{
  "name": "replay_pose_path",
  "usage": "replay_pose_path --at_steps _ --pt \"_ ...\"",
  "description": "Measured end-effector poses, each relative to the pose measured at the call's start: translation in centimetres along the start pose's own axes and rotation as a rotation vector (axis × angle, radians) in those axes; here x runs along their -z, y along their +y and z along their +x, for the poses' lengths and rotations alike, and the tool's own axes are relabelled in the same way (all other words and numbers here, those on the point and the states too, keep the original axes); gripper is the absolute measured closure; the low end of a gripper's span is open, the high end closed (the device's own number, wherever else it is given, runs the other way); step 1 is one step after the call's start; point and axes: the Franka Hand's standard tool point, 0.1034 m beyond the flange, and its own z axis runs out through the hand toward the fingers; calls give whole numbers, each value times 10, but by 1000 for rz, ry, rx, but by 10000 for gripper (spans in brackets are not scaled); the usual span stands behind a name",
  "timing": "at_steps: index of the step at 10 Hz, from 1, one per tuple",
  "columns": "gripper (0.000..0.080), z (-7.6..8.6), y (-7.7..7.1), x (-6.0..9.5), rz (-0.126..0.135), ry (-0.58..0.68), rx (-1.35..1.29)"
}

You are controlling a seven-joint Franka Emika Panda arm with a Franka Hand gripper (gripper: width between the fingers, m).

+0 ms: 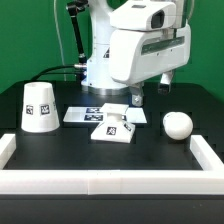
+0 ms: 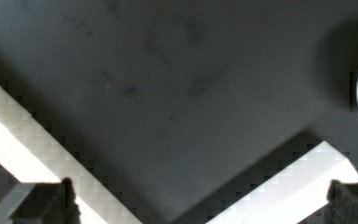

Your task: Assemble lamp

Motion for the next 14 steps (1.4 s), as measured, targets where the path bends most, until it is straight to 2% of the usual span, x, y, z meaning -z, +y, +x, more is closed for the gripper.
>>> replay_pose_path --at_steps 6,7,8,9,11,12,14 --pt "100 -1 0 0 -5 5 21" --pt "100 -6 -1 -3 -28 26 112" --pt "100 -14 -4 -4 -29 24 158" --pt "100 -19 -7 -4 -43 34 222" --pt "100 -43 -8 -8 -73 48 349" --pt "100 -54 -7 -9 -68 45 332" --pt "100 -55 -7 -10 -67 44 328"
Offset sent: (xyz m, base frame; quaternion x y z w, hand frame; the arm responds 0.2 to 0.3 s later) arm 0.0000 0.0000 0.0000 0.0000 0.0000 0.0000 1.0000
